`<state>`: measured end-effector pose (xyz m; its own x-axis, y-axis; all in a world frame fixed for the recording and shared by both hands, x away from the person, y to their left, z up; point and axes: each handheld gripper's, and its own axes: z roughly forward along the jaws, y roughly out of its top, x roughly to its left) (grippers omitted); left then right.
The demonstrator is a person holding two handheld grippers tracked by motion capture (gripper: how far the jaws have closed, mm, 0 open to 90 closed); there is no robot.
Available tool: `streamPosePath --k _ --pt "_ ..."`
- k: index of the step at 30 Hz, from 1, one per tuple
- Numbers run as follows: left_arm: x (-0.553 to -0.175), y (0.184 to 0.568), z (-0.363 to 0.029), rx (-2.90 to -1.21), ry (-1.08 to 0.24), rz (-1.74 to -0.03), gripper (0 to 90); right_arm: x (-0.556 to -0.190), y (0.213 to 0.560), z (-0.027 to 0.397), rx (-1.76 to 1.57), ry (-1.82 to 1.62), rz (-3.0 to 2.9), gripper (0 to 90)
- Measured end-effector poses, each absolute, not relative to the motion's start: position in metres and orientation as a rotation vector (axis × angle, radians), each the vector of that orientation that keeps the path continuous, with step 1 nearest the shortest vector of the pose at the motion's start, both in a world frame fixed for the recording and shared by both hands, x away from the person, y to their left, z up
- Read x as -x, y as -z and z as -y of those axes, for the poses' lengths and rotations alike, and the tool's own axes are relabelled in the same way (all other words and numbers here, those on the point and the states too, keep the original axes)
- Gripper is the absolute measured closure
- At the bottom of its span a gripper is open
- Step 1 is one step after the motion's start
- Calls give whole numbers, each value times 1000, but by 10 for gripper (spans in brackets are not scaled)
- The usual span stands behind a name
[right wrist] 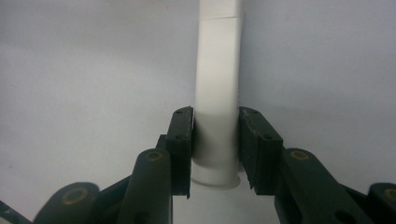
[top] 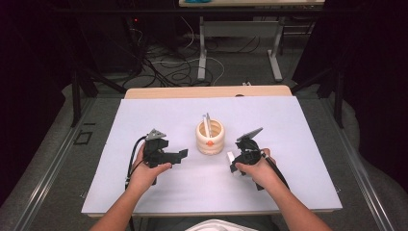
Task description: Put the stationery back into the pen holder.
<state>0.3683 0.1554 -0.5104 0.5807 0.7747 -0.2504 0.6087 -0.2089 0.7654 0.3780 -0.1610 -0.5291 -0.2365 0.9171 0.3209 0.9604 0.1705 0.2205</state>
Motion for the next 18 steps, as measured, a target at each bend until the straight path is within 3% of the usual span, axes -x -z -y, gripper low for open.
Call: streamPosePath --k 18 --pt "-368 511 -156 -1914 -225 -1123 66 -380 523 168 1858 619 2257 674"
